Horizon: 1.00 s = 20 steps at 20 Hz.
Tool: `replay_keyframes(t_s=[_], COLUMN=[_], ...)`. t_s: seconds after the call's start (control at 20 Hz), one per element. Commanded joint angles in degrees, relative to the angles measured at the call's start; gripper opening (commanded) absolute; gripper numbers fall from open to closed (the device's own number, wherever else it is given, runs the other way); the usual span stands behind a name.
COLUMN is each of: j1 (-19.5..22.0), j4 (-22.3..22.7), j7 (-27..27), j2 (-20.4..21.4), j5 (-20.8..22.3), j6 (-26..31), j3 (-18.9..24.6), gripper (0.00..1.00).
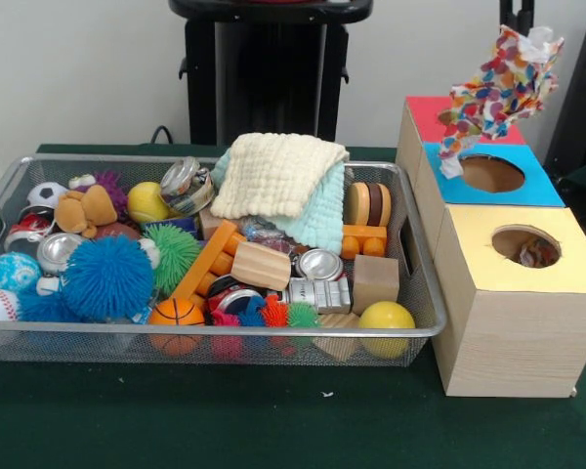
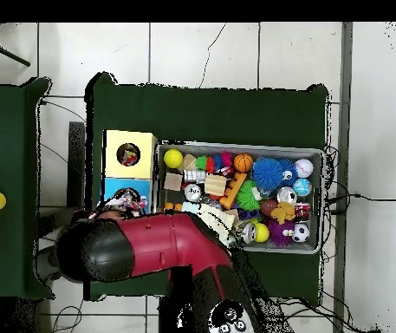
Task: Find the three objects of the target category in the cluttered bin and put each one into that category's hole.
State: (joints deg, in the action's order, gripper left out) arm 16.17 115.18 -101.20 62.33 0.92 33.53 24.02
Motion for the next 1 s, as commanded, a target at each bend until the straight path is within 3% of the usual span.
replay_keyframes(t_s=[0.05,0.2,0.75,1.0], j1=[-3.05,-4.45,-8.42,-9.14], j4=[-4.44,-4.83,-4.73,-4.72], j7=[-18.49,-18.68,-18.44,-17.44], j2=[-1.11,-1.74,-8.13,-8.80], j5=[-3.59,-4.49,-3.06,-4.45], j6=[4.18,3.30,-7.97,-9.29], j3=[-6.69,-7.86,-12.41,-12.91], gripper=[0.00,0.00,0.00,0.00])
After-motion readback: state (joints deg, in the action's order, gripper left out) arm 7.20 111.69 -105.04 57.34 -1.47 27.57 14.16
